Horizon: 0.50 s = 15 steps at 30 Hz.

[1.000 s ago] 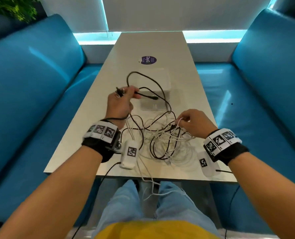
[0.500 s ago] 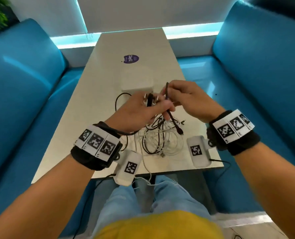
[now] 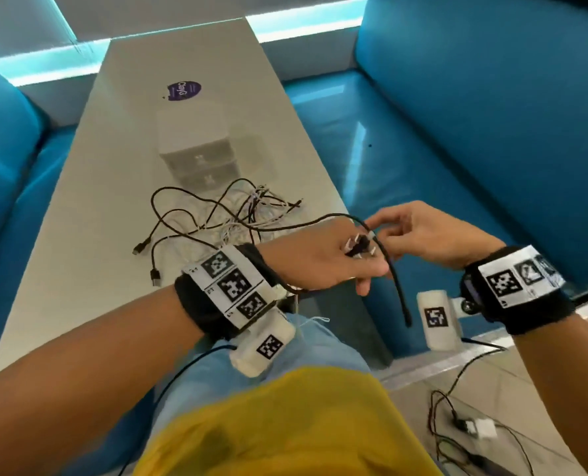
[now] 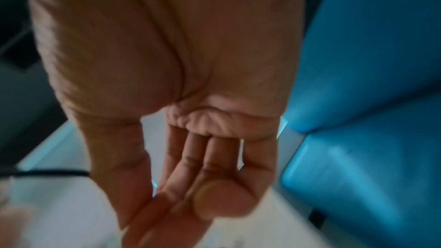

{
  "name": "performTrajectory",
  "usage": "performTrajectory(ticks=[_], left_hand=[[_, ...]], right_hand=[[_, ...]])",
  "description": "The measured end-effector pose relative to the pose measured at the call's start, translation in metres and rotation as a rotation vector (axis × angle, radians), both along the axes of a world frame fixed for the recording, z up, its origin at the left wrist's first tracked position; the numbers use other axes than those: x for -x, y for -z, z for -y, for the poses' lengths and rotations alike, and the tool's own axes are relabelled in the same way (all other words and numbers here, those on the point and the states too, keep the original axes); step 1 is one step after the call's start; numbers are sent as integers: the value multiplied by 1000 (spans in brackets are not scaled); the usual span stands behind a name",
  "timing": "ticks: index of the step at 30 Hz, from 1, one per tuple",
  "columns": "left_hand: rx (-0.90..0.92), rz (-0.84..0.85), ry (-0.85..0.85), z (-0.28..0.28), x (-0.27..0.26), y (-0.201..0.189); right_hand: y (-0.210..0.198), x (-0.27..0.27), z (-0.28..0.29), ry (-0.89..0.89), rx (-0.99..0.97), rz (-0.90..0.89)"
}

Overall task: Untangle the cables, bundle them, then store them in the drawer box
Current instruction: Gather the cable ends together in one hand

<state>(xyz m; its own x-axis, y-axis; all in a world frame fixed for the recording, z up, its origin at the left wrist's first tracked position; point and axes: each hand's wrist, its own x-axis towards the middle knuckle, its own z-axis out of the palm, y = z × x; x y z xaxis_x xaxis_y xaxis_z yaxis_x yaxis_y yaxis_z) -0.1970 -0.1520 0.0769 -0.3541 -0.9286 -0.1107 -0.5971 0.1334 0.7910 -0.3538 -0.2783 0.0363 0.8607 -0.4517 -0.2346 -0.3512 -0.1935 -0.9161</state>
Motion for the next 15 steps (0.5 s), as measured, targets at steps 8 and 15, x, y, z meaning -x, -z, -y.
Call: performTrajectory(ticks=[8,15], left_hand=[[-103,17,39,15,27,23],[-160,114,-59,22,18,40]], right_hand=[[27,2,-15,35,-147,-7],[35,9,-8,174,-359,144]])
